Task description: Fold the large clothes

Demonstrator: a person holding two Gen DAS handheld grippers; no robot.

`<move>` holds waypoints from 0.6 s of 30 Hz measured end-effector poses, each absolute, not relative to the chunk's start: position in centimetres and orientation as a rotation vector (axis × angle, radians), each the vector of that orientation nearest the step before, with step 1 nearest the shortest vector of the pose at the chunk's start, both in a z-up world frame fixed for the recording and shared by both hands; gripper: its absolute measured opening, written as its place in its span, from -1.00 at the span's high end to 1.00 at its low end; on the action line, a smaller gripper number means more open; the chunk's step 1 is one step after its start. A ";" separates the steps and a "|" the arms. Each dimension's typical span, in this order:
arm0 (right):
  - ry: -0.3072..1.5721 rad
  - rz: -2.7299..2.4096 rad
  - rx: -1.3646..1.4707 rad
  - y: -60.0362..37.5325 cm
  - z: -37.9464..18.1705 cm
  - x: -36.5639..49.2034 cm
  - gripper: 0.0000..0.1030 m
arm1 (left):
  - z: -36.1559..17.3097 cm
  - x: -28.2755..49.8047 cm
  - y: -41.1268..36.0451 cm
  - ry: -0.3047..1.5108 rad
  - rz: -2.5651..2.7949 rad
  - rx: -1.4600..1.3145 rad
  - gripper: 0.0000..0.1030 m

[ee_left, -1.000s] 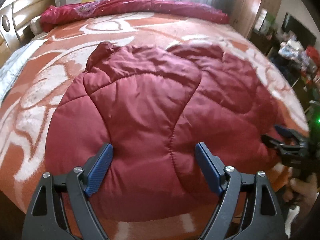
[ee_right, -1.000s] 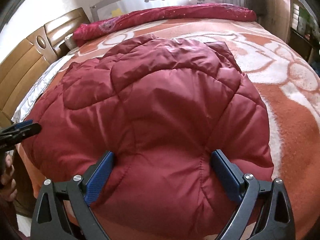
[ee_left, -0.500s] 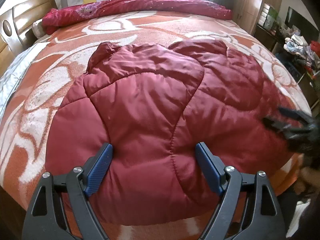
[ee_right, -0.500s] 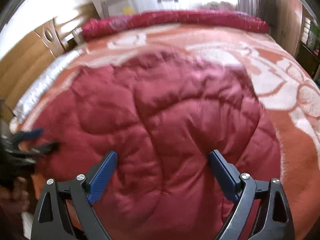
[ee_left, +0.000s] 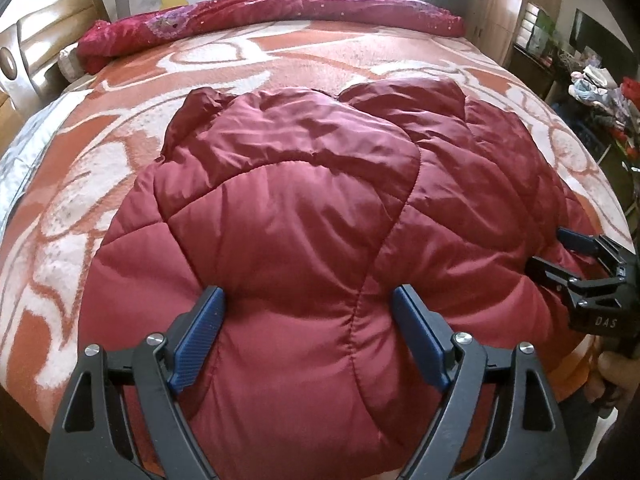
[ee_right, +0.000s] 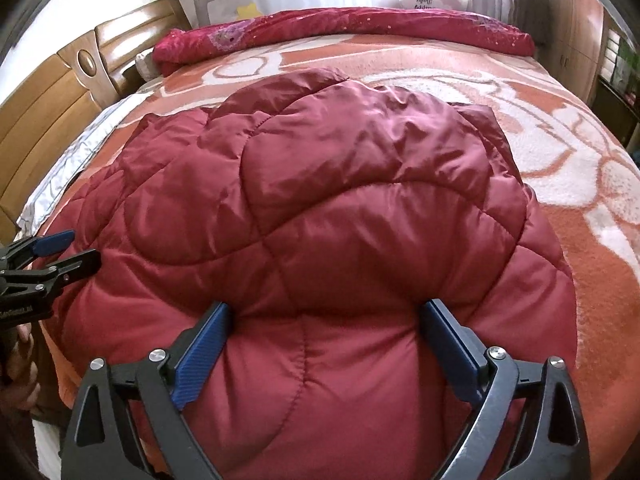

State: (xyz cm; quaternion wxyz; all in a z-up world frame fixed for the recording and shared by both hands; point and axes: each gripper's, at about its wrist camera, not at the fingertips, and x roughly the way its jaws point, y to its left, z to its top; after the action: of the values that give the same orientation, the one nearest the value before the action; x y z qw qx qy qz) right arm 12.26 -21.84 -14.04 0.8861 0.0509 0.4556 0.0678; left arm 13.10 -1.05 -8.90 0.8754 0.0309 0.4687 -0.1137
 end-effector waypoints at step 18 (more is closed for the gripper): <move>0.936 0.150 0.136 -22.5 -14.6 13.0 -0.84 | -9.7 13.9 -1.7 0.985 -0.229 0.084 -0.77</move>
State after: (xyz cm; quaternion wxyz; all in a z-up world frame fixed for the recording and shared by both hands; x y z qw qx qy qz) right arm 13.03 -22.54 -14.63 0.8875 0.0654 0.4503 0.0723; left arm 13.86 -1.72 -9.69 0.8739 0.0402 0.4718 -0.1098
